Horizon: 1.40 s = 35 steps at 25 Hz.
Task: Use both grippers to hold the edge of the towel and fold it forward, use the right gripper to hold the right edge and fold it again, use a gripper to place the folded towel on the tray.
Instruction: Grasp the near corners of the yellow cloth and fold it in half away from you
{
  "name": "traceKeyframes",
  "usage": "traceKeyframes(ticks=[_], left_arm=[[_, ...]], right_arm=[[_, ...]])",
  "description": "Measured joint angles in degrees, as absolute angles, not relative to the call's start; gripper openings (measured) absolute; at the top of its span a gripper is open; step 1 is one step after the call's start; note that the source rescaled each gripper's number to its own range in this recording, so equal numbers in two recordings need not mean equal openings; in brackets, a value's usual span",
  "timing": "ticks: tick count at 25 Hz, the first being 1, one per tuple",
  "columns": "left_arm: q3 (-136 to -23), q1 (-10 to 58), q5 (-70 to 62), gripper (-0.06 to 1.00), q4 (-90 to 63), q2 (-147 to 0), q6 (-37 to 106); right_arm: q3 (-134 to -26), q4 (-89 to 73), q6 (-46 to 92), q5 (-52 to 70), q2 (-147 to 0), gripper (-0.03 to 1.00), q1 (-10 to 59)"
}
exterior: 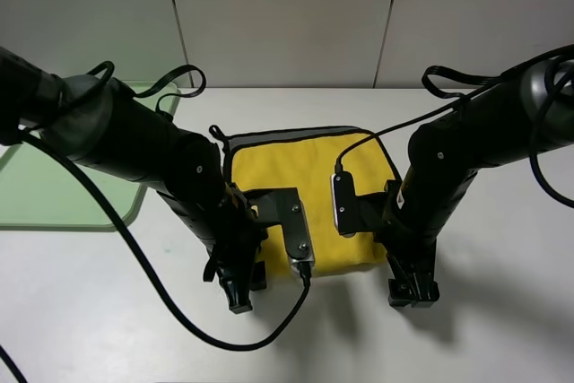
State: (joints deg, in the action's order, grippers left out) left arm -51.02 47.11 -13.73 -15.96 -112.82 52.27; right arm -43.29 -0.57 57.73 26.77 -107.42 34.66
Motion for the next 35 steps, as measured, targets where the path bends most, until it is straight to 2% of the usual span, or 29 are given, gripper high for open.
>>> traceKeyframes(ticks=[5, 10, 12, 14, 29, 35], left_arm=[[-51.0, 47.1, -13.1, 0.25, -16.0, -112.8, 52.3], [-51.0, 47.1, -12.5, 0.05, -16.0, -112.9, 52.4], [-51.0, 47.1, -12.5, 0.01, -16.0, -112.9, 52.4], [-51.0, 47.1, -12.5, 0.00, -16.0, -112.9, 52.4], [-51.0, 47.1, -13.2, 0.00, -15.8, -112.3, 52.5], [-50.9, 47.1, -14.7, 0.00, -15.8, -111.7, 52.5]], right_arm=[[-43.4, -1.5, 57.6, 25.6, -107.5, 0.65, 34.7], [-43.4, -1.7, 57.6, 24.0, -107.5, 0.27, 34.7], [-43.4, -1.6, 57.6, 23.1, -107.5, 0.12, 34.7], [-43.4, -1.4, 57.6, 22.7, -107.5, 0.01, 34.7], [-43.7, -1.2, 57.3, 24.6, -107.5, 0.00, 34.7], [-43.1, -1.5, 50.3, 27.9, -105.1, 0.00, 34.7]])
